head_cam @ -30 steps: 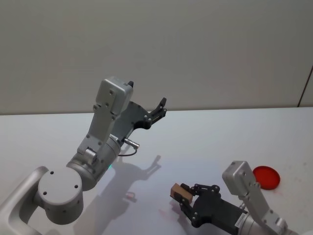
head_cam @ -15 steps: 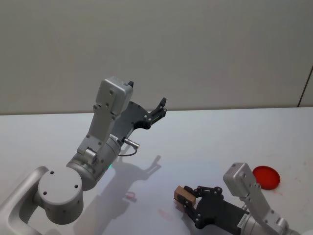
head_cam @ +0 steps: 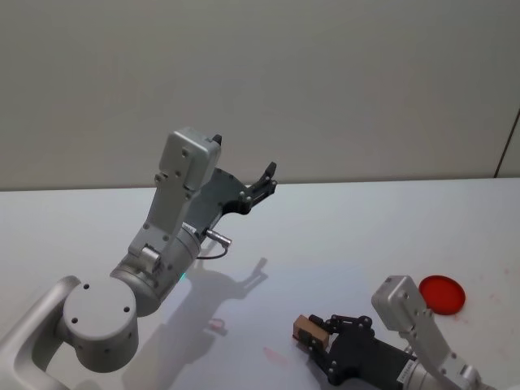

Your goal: Use the one hand to pick up the stamp and affix it onto the A4 paper.

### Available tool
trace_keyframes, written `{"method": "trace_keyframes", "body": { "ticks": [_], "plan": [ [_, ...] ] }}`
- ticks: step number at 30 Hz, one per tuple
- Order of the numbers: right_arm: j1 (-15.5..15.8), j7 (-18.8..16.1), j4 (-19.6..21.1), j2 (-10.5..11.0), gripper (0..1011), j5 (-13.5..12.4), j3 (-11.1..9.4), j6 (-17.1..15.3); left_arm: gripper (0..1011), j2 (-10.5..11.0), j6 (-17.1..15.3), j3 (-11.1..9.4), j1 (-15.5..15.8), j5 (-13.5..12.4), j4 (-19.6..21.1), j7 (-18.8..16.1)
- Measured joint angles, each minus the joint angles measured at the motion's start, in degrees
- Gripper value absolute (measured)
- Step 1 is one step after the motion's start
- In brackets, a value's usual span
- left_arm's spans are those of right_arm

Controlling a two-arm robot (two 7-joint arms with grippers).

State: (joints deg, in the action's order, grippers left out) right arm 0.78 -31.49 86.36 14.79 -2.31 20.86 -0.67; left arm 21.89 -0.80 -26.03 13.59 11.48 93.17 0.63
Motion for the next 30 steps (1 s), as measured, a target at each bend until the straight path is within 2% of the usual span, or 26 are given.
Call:
{"method": "trace_keyframes", "body": {
  "ticks": [17,26,30],
  "plan": [
    [-0.3,0.6,-0.7,0.1,219,-0.1,0.3,-0.2,1000,0.0,0.0,0.0,0.0,0.0,0.0,0.0],
    [-0.1,0.9,-0.1,0.2,219,-2.0,0.2,-0.9,1001,0.0,0.0,0.0,0.0,0.0,0.0,0.0],
    [0.0,0.8,1.9,0.2,219,-4.0,0.1,-1.1,1001,0.0,0.0,0.0,0.0,0.0,0.0,0.0]
  ]
}}
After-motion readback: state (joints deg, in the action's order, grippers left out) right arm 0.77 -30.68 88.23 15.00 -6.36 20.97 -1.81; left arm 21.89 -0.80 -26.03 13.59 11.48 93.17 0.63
